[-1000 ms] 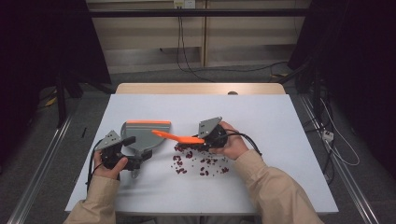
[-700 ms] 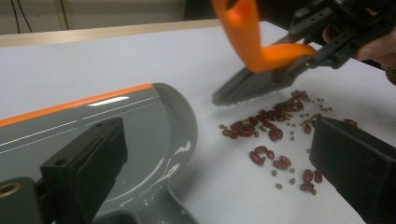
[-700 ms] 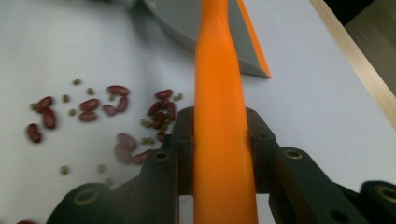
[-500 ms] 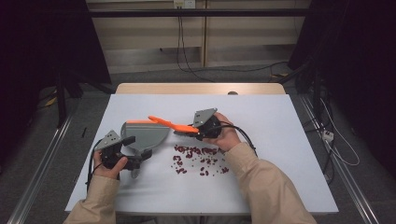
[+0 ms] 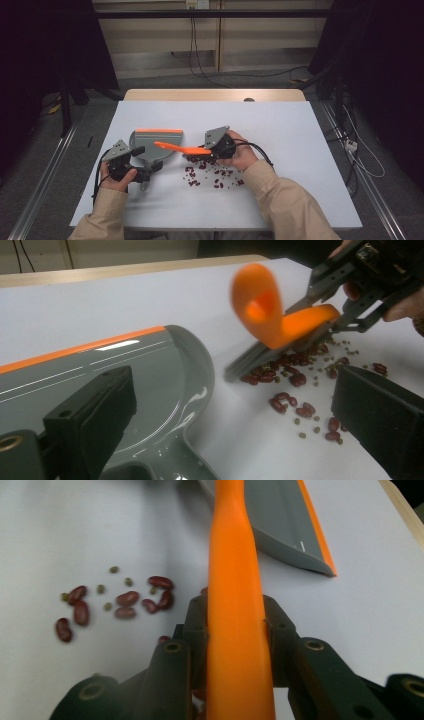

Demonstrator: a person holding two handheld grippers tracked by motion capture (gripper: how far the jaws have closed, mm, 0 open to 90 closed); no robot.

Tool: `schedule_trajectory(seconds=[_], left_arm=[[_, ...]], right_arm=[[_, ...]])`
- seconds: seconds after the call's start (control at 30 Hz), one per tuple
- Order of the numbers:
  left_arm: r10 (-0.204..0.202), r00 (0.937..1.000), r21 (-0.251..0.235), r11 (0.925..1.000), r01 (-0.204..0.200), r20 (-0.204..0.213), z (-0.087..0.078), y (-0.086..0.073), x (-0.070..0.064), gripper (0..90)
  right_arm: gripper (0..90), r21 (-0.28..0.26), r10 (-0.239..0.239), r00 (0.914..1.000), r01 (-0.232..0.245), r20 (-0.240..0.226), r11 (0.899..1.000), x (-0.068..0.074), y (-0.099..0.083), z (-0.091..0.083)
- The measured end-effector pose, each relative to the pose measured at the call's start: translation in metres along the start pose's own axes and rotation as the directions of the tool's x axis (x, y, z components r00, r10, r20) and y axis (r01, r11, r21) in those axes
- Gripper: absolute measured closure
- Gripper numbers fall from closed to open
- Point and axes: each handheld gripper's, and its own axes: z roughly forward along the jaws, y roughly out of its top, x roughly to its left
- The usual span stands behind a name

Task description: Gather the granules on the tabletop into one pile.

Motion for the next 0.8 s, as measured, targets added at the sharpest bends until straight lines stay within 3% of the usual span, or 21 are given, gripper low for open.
schedule_trajectory(seconds=[0.2,0.27,0.47,0.67,0.8], left_arm=[[0.000,1.0000,0.001,1.0000,0.000,-0.003,0.000,0.000,0.000,3.9],[-0.001,1.0000,-0.002,1.0000,0.001,0.000,0.000,0.000,0.000,3.9],[0.004,1.0000,0.002,1.0000,-0.004,0.005,0.001,0.000,-0.001,3.9],[0.002,1.0000,0.006,1.0000,-0.002,0.007,0.002,0.000,-0.001,3.9],[0.001,1.0000,0.009,1.0000,-0.001,0.009,0.002,-0.001,-0.001,3.9]], right_arm=[[71.4,-0.010,-0.001,0.9999,0.001,-0.015,1.000,0.011,-0.002,-0.008],[71.4,-0.015,-0.004,1.0000,0.004,0.001,1.000,0.013,-0.003,-0.010],[71.4,-0.073,0.061,0.9963,-0.057,0.060,0.996,0.006,-0.006,-0.028],[71.4,-0.080,0.125,0.9804,-0.114,0.152,0.990,-0.006,-0.023,-0.056],[71.4,-0.025,0.136,0.9689,-0.133,0.207,0.991,-0.011,-0.042,-0.066]])
